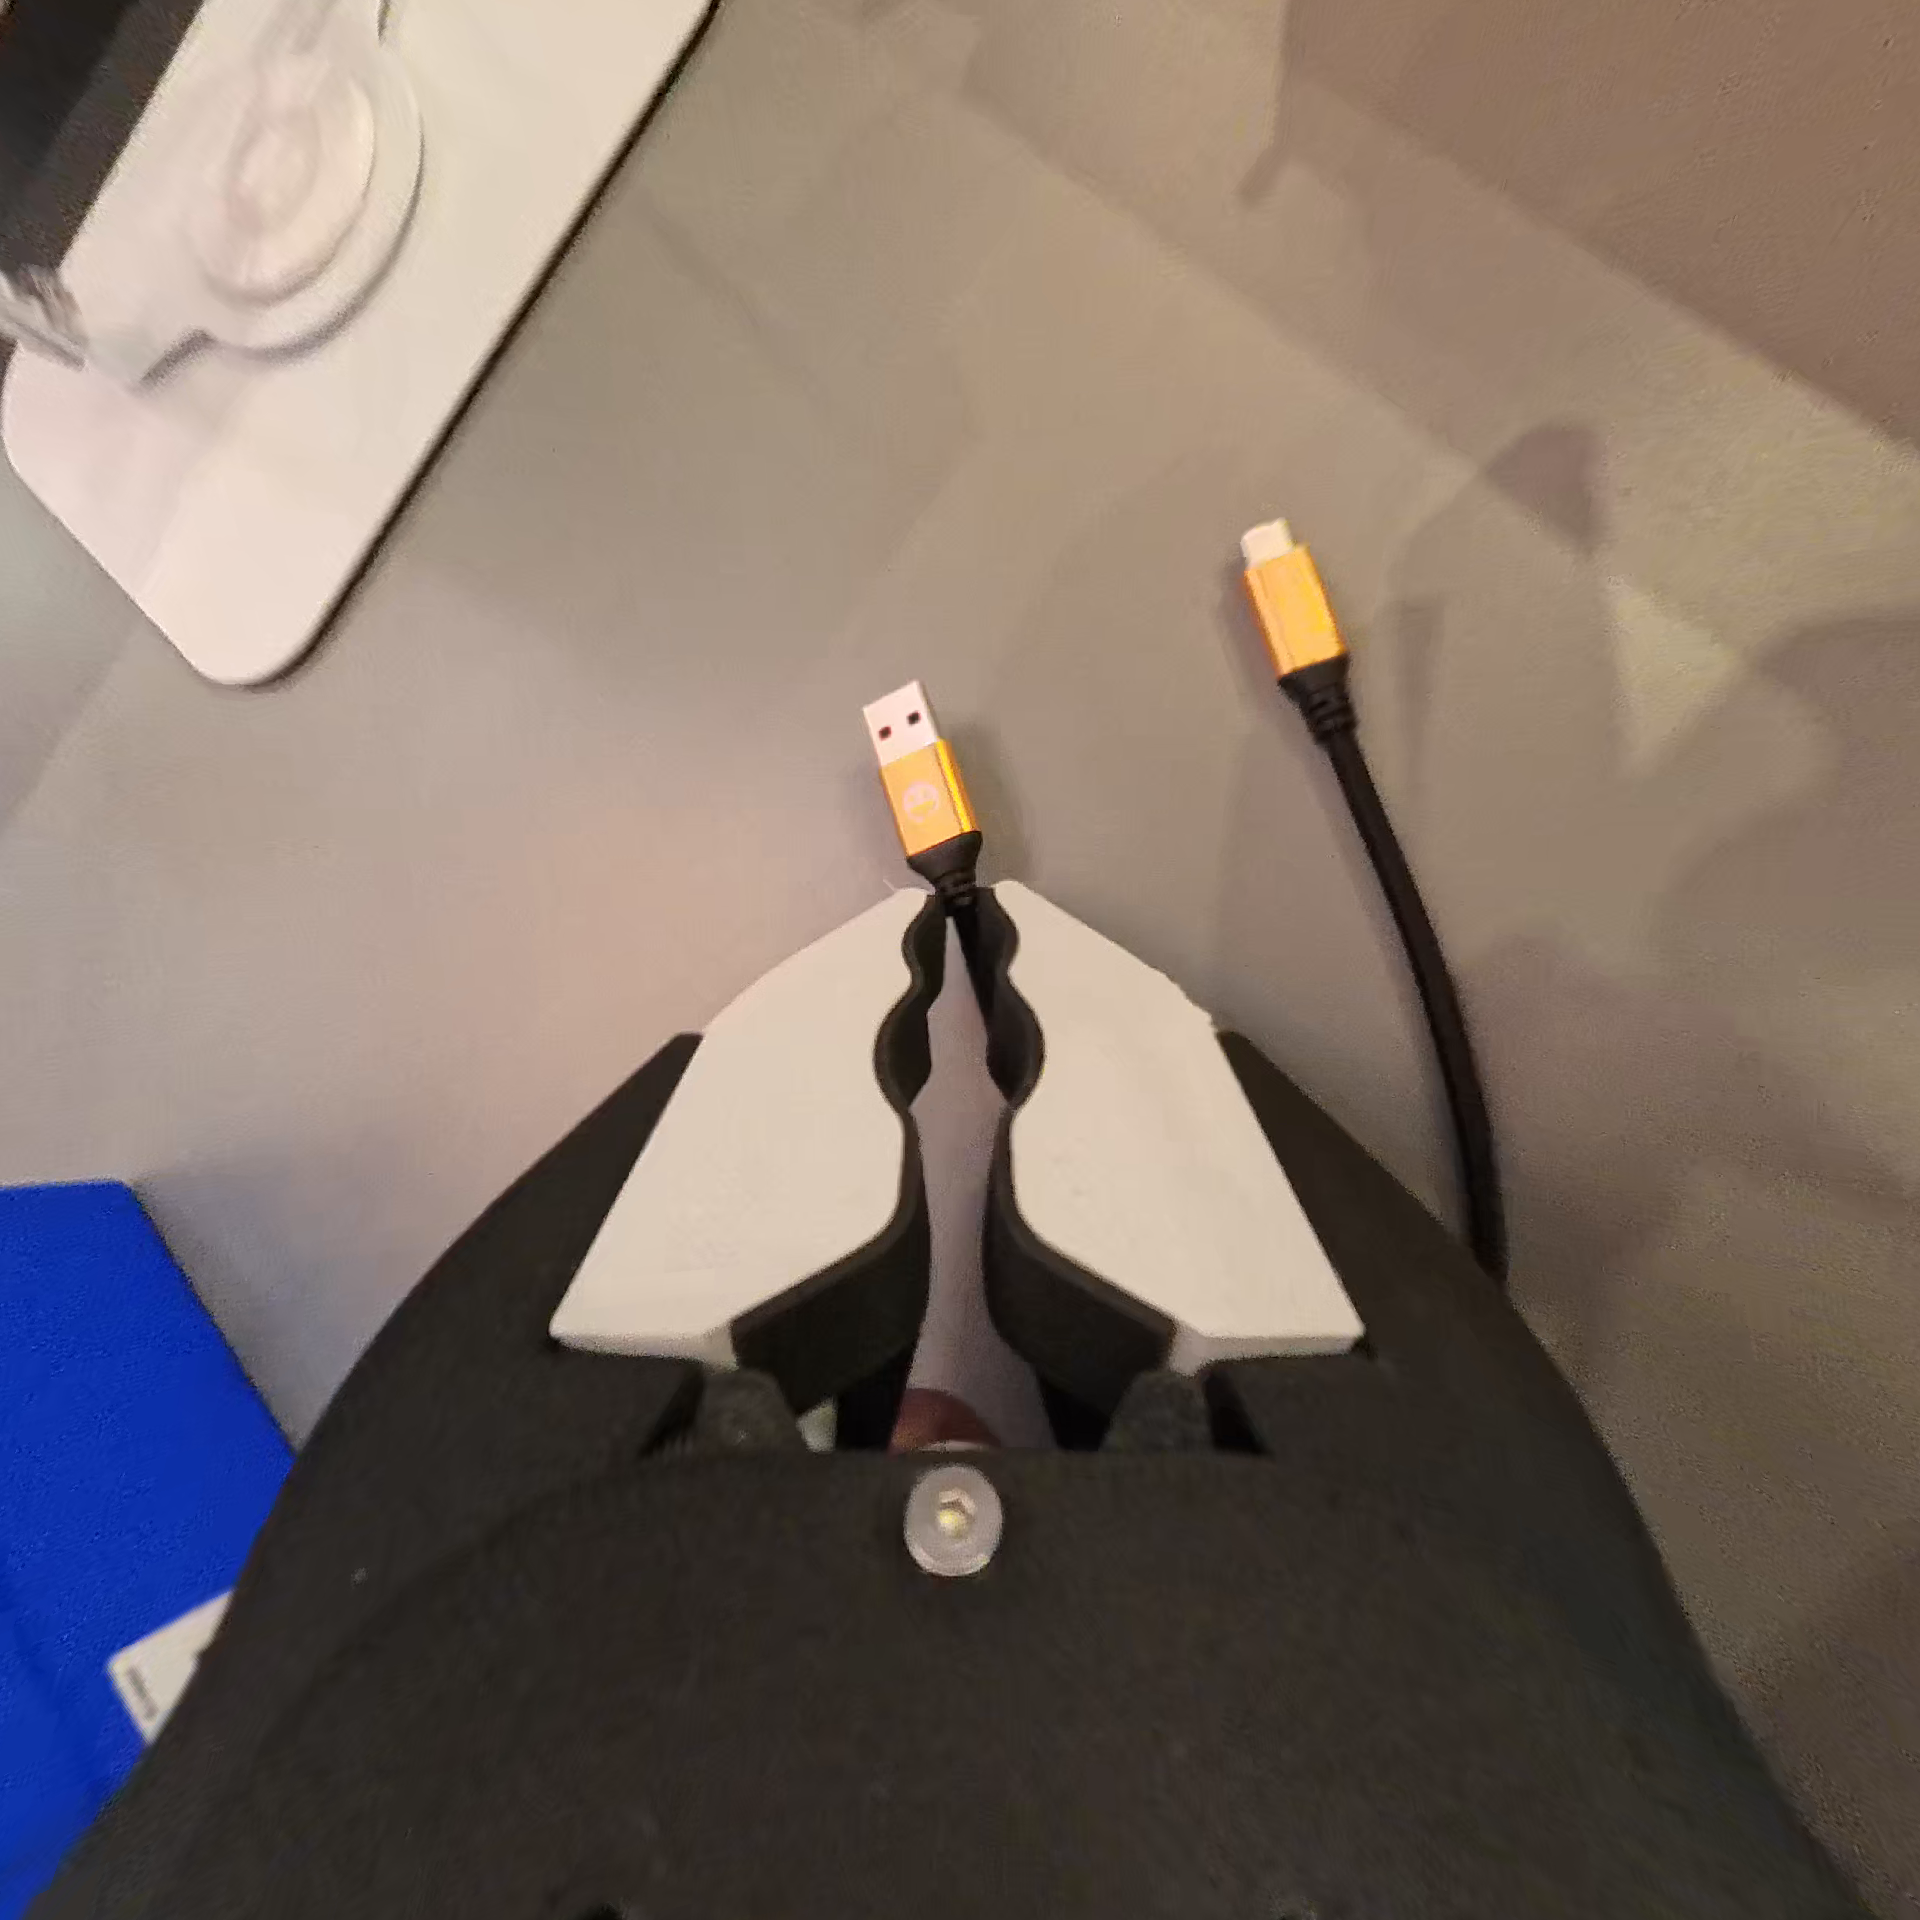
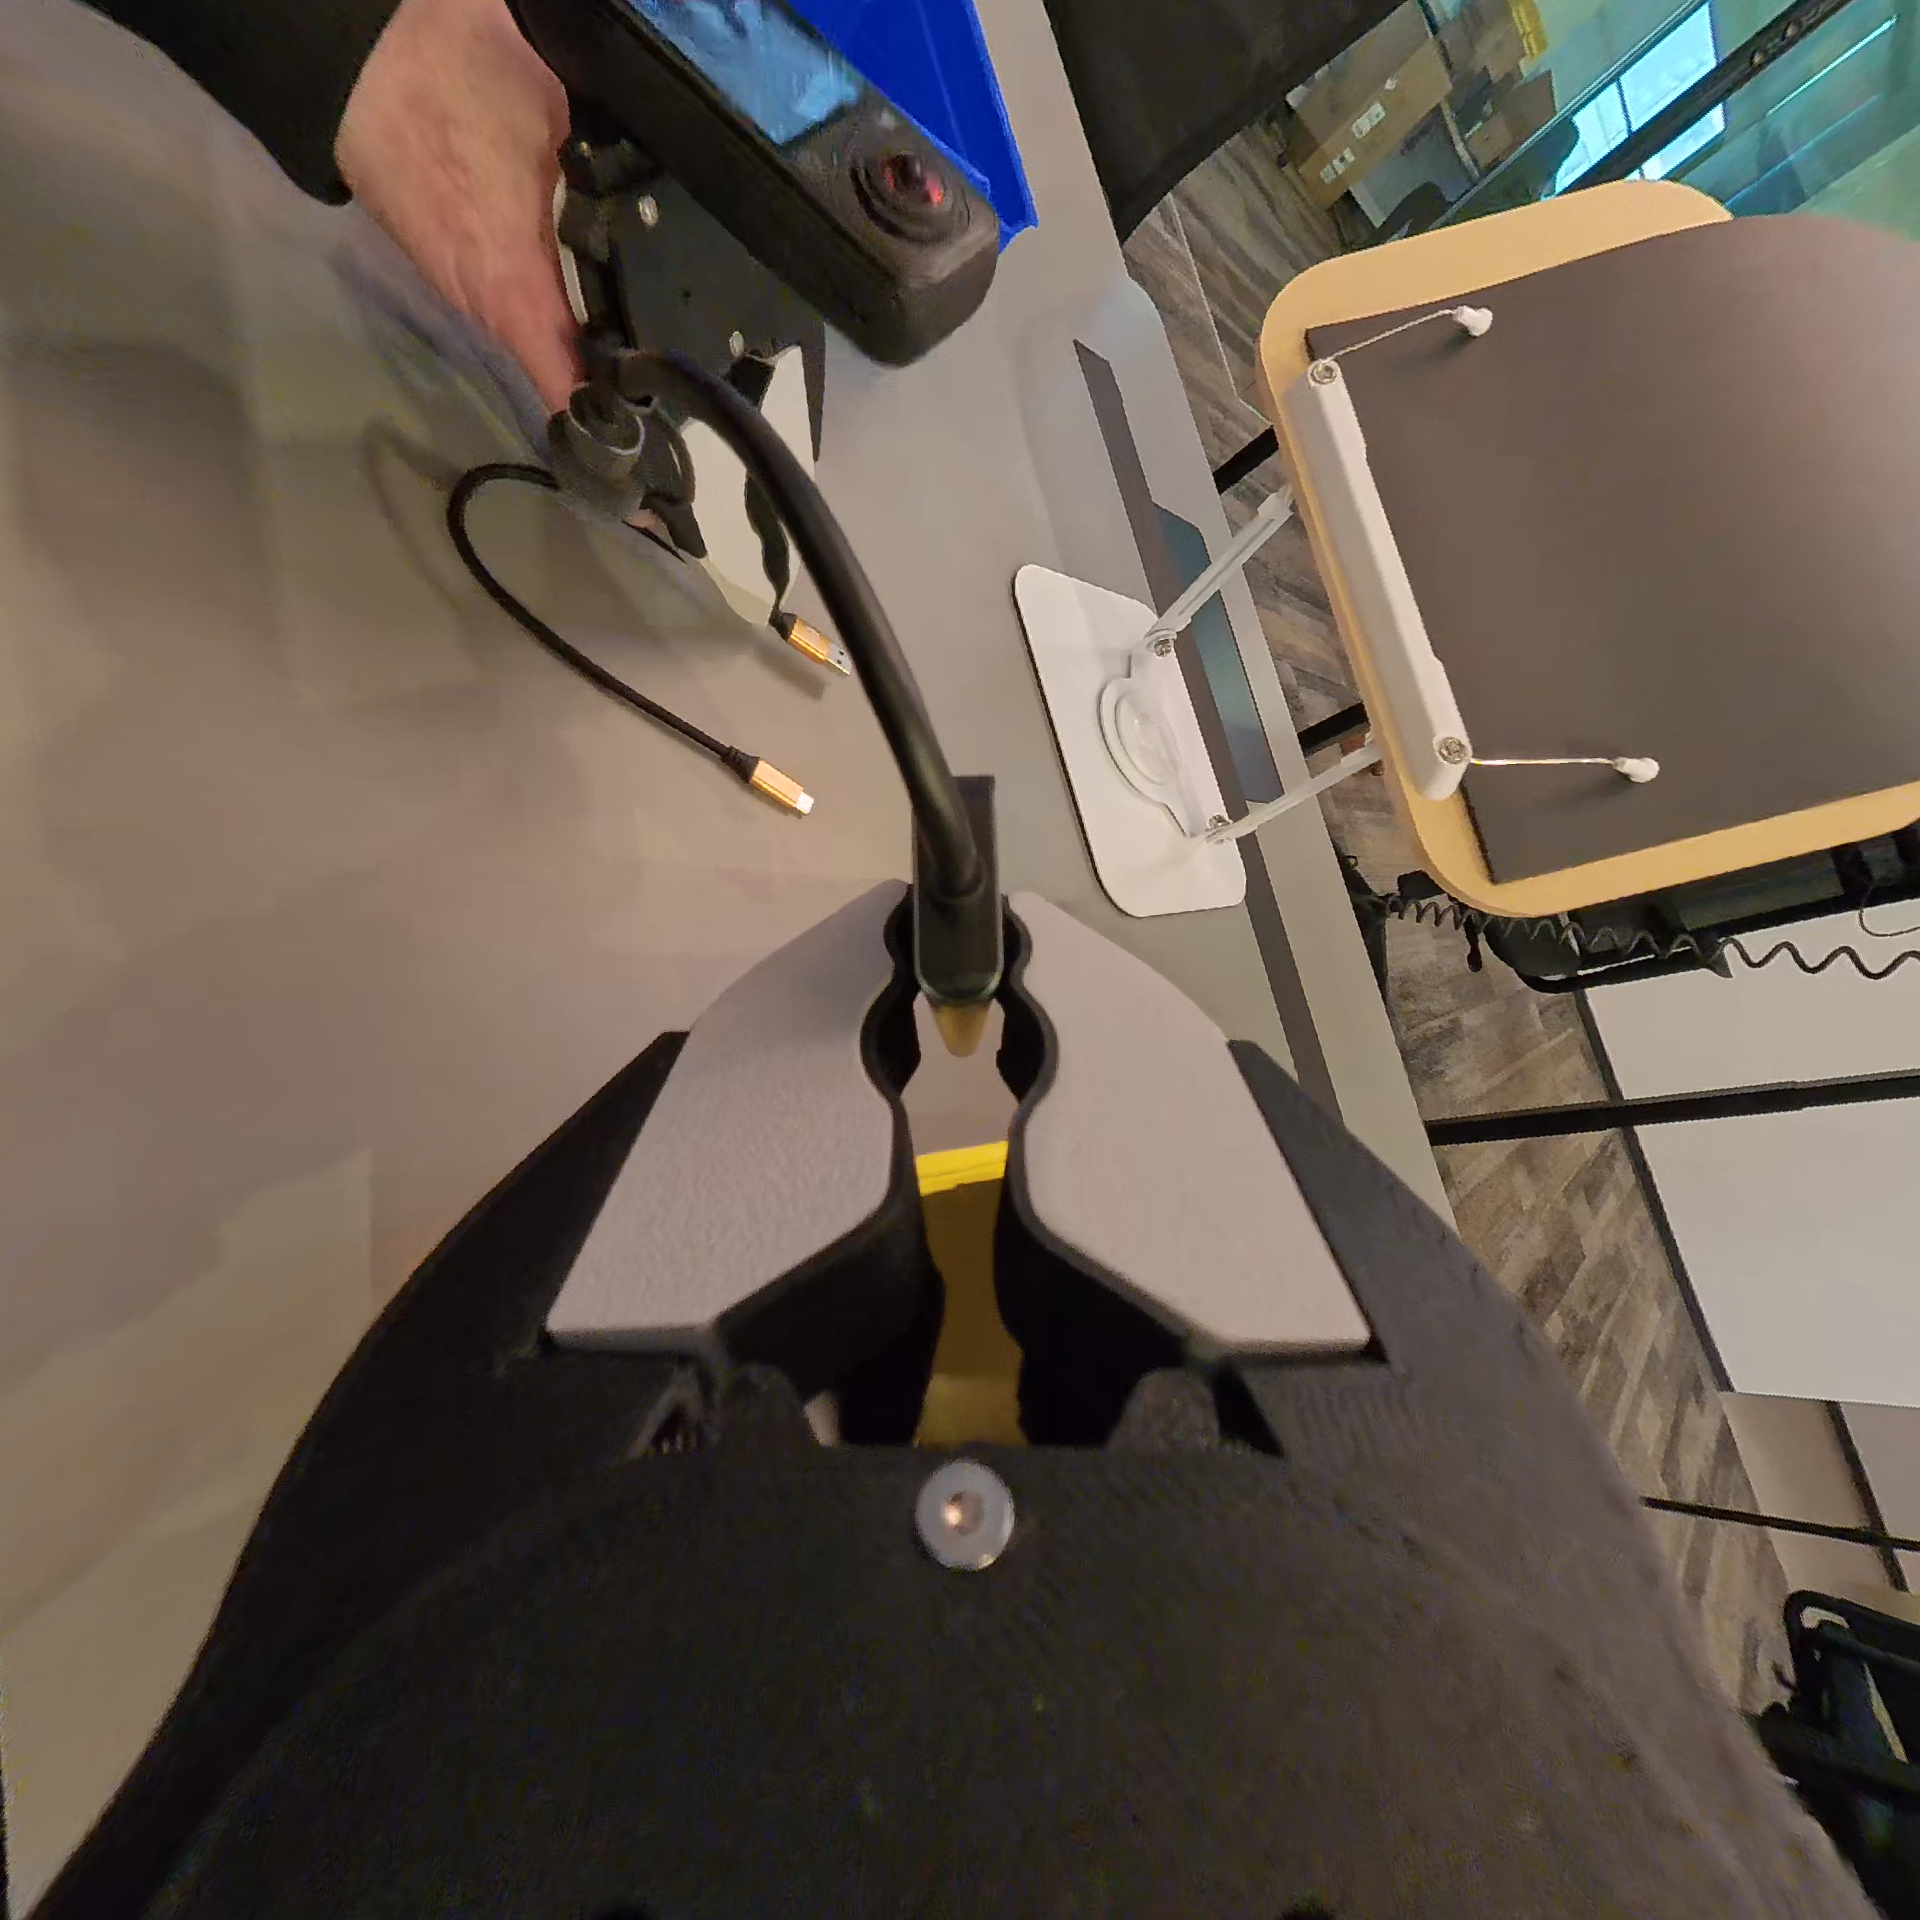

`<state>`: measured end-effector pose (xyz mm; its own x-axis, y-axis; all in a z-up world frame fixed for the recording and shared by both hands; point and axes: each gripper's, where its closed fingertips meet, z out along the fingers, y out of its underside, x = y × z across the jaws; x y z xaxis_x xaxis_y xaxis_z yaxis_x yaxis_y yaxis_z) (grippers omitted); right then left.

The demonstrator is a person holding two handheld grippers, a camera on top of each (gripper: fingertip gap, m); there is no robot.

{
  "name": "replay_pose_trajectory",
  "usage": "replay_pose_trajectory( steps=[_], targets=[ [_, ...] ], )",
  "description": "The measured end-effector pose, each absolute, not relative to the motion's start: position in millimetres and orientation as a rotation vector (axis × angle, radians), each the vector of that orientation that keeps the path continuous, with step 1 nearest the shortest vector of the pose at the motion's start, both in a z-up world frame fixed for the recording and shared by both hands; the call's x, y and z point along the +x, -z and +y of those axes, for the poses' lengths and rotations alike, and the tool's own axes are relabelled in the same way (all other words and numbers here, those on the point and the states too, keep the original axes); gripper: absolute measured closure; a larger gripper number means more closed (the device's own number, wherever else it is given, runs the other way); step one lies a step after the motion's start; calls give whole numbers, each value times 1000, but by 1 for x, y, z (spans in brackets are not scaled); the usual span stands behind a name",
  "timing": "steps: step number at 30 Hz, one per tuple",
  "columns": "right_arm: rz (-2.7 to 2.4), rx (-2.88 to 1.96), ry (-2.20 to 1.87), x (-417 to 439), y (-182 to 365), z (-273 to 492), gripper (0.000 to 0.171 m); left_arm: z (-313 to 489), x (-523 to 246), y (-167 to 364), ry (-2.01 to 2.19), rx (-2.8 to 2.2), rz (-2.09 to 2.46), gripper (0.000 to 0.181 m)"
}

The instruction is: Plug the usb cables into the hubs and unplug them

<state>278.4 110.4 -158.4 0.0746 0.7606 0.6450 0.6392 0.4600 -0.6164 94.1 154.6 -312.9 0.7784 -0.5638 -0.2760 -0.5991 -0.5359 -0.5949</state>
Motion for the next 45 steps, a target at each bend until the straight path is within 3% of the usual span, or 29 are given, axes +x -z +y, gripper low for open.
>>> replay_pose_trajectory(
  steps=[13,23,34,45],
  targets=[
    [-1676,-1072,-10,248,157,108,161,113,147,188,435,-1869,1241,176],
    [-1770,-928,-19,217,146,100,161,82,170,167,814,-1771,1353,175],
    [-1863,-823,-26,189,145,93,160,81,160,176,849,-1856,1410,176],
    [-1914,-767,-1,185,143,93,160,78,151,152,1016,-1787,1340,176]
  ],
)
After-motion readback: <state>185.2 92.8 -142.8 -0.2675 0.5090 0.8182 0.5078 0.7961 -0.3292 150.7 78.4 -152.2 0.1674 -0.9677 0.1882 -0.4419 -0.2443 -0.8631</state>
